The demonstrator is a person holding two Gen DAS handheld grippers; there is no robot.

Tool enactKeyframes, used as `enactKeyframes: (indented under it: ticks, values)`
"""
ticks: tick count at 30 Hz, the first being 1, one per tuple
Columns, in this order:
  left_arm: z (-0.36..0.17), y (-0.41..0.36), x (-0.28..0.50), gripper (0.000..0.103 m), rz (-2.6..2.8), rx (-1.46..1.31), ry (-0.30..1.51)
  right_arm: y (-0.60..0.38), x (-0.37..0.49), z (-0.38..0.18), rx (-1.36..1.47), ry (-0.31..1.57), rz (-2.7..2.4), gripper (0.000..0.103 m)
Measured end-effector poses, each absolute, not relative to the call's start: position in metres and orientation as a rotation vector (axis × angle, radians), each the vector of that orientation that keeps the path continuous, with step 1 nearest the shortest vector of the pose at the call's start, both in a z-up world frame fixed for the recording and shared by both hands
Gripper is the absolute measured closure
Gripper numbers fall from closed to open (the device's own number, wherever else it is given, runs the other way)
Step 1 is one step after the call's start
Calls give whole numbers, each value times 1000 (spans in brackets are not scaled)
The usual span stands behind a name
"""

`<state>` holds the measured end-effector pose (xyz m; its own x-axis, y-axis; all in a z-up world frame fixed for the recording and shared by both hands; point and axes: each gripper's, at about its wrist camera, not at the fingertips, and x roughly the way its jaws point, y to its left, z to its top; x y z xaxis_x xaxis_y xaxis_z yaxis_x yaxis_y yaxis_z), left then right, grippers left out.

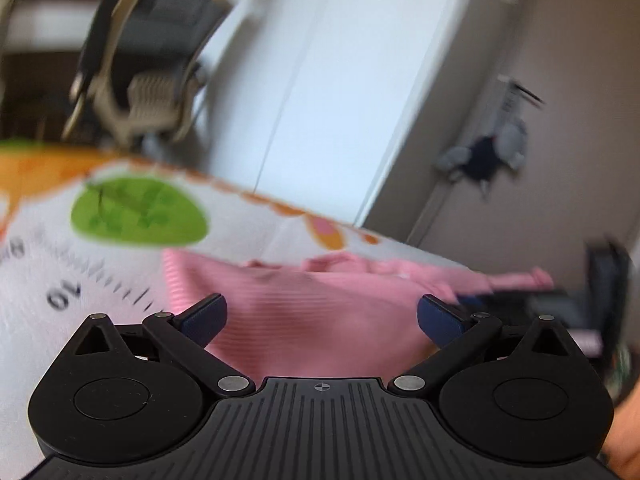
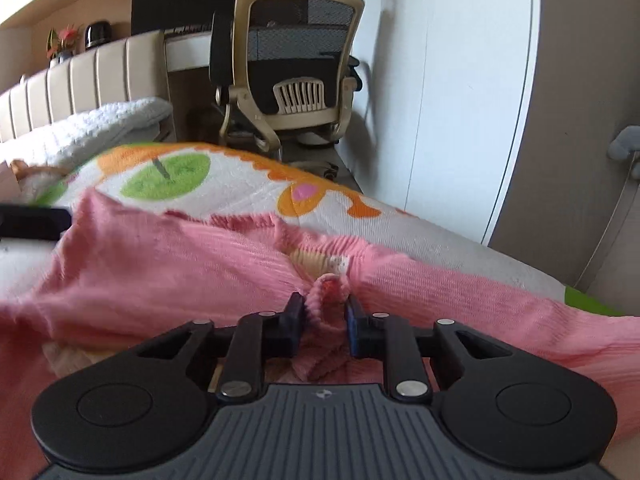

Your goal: Fold clothes

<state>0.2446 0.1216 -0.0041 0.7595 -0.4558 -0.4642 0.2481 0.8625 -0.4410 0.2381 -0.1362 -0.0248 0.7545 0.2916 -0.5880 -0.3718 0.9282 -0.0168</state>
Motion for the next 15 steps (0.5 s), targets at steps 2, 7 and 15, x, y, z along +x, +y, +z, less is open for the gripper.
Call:
enactKeyframes:
  ticks: [2,7,15]
  values:
    - [-16,136,261,0,-397,-477,642,-134,239,-28,-142,616,363,78]
    - [-24,151,273,0,-365,-574,702,-140,240,-28,-118,622,354,68]
    - [-12,125,179,0,-424,-344,600,-219,196,32,-65,460,189,43]
